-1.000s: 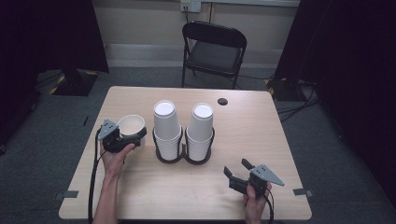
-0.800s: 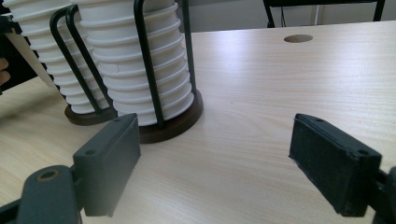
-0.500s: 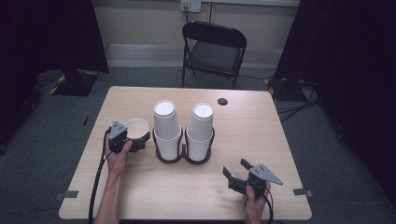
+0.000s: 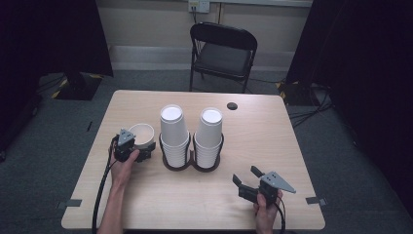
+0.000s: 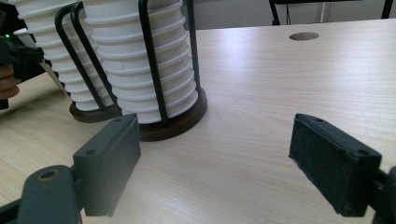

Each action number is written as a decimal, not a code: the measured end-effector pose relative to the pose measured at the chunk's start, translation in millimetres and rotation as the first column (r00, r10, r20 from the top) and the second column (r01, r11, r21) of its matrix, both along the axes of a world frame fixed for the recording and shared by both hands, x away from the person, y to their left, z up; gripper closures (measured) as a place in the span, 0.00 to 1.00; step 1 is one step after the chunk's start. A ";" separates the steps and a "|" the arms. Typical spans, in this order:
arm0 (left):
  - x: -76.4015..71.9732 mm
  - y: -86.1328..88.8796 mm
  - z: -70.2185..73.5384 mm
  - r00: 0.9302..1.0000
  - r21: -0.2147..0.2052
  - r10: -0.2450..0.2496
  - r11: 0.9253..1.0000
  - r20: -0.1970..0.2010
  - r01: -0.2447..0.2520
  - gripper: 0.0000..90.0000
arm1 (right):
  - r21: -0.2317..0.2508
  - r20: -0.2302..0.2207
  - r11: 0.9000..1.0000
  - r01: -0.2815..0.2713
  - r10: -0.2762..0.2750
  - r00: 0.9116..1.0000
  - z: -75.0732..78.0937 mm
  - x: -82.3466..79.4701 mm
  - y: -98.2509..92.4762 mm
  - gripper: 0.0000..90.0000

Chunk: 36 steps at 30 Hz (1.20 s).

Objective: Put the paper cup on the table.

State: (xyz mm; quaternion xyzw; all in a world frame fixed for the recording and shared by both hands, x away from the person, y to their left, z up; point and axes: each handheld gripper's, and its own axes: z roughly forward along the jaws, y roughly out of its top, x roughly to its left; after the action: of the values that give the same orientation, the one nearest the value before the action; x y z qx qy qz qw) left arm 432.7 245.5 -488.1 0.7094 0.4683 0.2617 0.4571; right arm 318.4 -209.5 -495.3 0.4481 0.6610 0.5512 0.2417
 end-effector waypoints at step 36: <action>-49.3 3.4 -5.3 0.999 -0.013 0.048 0.999 0.026 -0.047 0.17 | -0.010 -0.011 1.000 -0.018 0.018 1.000 0.3 0.6 1.3 0.17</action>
State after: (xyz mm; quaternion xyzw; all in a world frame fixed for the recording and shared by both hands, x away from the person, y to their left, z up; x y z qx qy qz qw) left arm 383.5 248.9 -493.4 0.6917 0.4804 0.2790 0.4614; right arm 319.0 -208.1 -494.9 0.4440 0.6693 0.5473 0.2354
